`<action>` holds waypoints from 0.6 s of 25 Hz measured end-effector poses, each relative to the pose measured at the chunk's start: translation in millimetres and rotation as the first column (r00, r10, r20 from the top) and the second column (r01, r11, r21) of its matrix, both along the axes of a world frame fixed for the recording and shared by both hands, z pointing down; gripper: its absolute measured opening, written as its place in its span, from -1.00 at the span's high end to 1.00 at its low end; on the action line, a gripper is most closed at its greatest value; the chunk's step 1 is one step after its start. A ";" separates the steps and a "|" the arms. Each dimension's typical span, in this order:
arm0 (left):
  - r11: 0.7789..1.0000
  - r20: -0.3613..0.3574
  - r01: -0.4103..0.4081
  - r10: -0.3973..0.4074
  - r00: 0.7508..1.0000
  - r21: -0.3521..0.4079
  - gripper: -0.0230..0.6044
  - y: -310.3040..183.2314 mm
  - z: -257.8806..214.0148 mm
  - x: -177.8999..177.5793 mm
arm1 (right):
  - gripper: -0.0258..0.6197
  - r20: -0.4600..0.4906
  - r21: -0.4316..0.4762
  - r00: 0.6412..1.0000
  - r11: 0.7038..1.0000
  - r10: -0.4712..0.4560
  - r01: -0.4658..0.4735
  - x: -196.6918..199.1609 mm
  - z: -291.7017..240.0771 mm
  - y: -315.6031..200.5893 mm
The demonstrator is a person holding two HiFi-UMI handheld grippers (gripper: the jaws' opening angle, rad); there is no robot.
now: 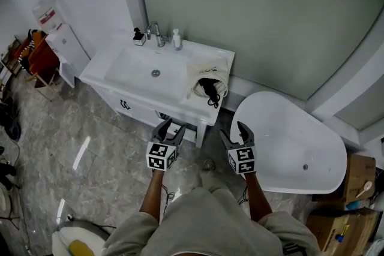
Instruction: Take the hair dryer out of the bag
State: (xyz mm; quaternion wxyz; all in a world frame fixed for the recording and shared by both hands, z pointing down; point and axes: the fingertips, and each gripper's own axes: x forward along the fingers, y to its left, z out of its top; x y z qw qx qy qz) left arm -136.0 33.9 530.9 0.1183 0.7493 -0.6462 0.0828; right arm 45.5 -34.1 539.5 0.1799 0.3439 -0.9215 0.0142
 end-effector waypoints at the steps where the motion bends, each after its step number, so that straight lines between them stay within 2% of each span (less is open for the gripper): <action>1: 1.000 0.001 -0.002 0.002 1.000 -0.003 0.27 -3.8 1.2 -1.0 | 0.02 0.000 -0.004 1.000 1.000 0.000 0.000 -1.3 2.0 -3.5; 15: 0.999 0.011 0.030 -0.030 0.999 -0.025 0.27 -91.3 8.6 -41.7 | 0.02 0.013 -0.023 0.998 0.998 -0.054 0.054 -53.9 11.1 -92.6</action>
